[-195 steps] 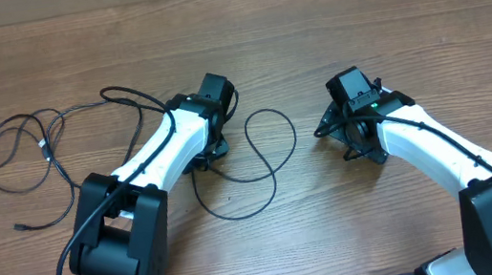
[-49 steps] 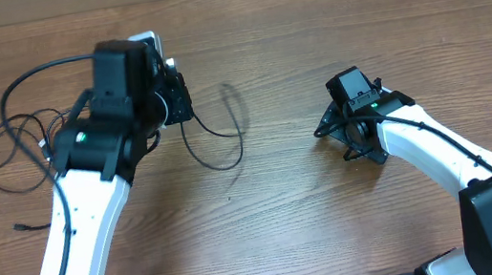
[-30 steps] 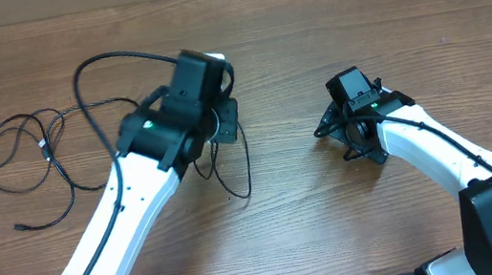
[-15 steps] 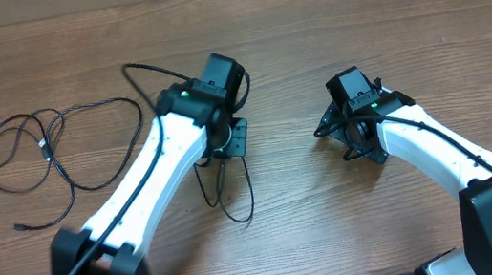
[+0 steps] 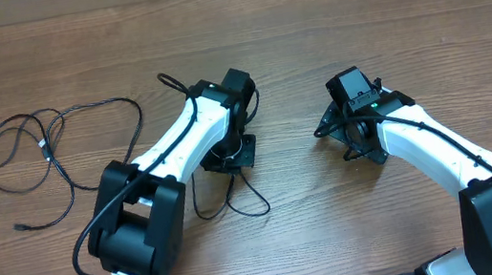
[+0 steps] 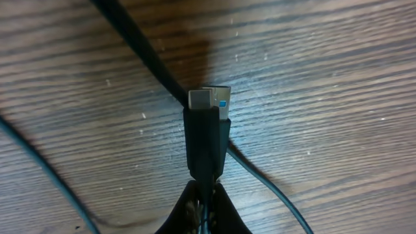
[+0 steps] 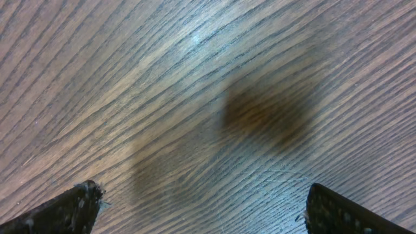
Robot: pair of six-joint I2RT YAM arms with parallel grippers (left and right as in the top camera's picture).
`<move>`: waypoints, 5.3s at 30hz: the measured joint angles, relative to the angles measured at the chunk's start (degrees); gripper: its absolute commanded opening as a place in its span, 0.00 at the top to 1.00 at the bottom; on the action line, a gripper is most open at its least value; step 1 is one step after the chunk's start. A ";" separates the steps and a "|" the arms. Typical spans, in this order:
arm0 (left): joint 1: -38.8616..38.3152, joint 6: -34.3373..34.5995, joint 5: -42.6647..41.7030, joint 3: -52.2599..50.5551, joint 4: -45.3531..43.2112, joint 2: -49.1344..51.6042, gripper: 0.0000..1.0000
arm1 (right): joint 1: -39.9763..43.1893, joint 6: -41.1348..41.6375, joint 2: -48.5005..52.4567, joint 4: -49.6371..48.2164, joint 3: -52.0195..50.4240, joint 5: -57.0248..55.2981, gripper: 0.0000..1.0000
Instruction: Untangle cables
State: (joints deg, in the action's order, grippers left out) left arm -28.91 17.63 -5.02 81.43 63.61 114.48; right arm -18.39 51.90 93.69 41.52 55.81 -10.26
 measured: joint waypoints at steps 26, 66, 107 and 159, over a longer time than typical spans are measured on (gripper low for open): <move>0.00 0.20 -10.58 0.00 -3.15 0.72 0.96 | 0.00 -0.02 0.00 0.00 0.00 -0.02 0.00; 1.64 -2.73 -10.21 18.27 0.59 0.94 0.25 | 0.00 -0.02 0.00 0.02 0.00 -0.02 0.00; 14.97 6.25 7.82 -9.99 -5.49 -1.55 0.79 | 0.00 0.00 0.00 0.00 0.00 -0.02 0.00; 14.84 -10.40 -25.99 -16.63 -16.48 -7.58 0.96 | 0.00 -0.02 0.00 0.02 0.00 -0.02 0.00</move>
State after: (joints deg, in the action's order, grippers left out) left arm -14.06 7.22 -31.00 64.79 47.13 106.89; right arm -18.39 51.88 93.69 41.54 55.81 -10.28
